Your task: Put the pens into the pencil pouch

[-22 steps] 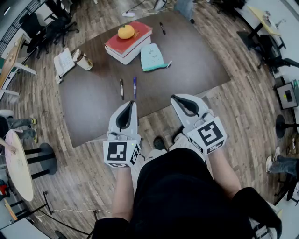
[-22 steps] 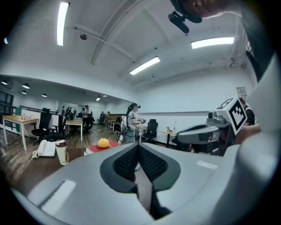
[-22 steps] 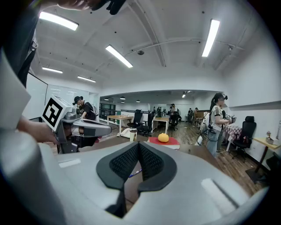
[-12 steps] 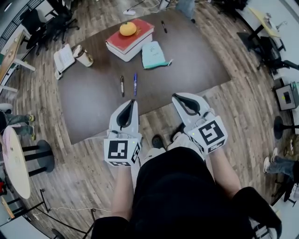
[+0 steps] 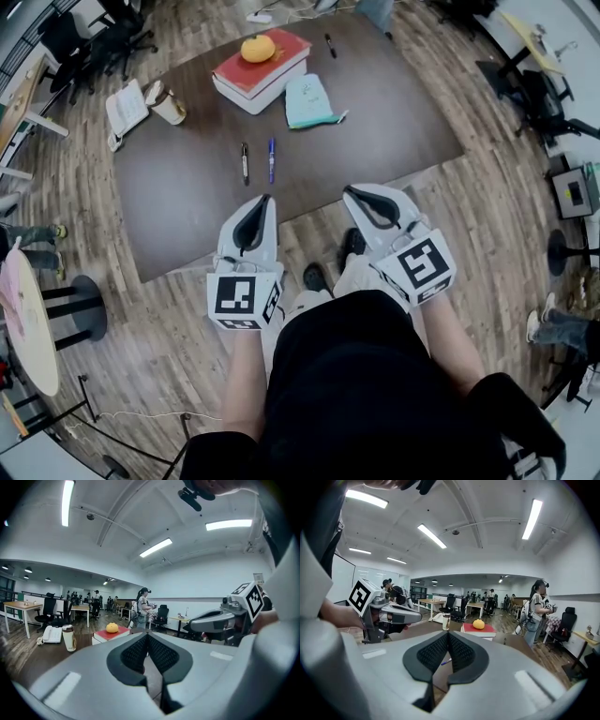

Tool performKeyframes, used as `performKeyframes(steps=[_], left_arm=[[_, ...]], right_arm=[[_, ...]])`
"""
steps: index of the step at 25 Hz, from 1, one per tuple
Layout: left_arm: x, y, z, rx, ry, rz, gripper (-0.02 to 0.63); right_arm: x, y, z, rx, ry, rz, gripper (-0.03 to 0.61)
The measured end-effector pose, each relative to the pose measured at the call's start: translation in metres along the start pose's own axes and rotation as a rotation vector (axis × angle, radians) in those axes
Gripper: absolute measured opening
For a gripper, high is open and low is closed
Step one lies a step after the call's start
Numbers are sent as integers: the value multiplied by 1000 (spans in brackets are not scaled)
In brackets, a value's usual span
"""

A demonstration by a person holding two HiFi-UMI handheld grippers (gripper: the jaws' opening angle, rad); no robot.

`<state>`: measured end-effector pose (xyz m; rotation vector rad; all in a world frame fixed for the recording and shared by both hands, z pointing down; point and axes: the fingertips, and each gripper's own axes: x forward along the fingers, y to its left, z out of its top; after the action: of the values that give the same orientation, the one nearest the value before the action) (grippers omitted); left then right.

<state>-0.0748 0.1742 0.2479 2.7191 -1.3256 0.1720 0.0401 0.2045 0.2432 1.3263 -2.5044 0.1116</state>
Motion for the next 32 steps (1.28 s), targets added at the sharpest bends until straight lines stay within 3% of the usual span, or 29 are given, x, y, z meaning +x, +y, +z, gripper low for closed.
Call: performKeyframes(steps=[12, 32], left_arm=[[18, 0, -8, 17, 39, 25, -3], [84, 35, 1, 35, 83, 130, 34]], right_arm=[[12, -23, -8, 13, 28, 14, 12], [84, -88, -4, 2, 67, 144, 52]])
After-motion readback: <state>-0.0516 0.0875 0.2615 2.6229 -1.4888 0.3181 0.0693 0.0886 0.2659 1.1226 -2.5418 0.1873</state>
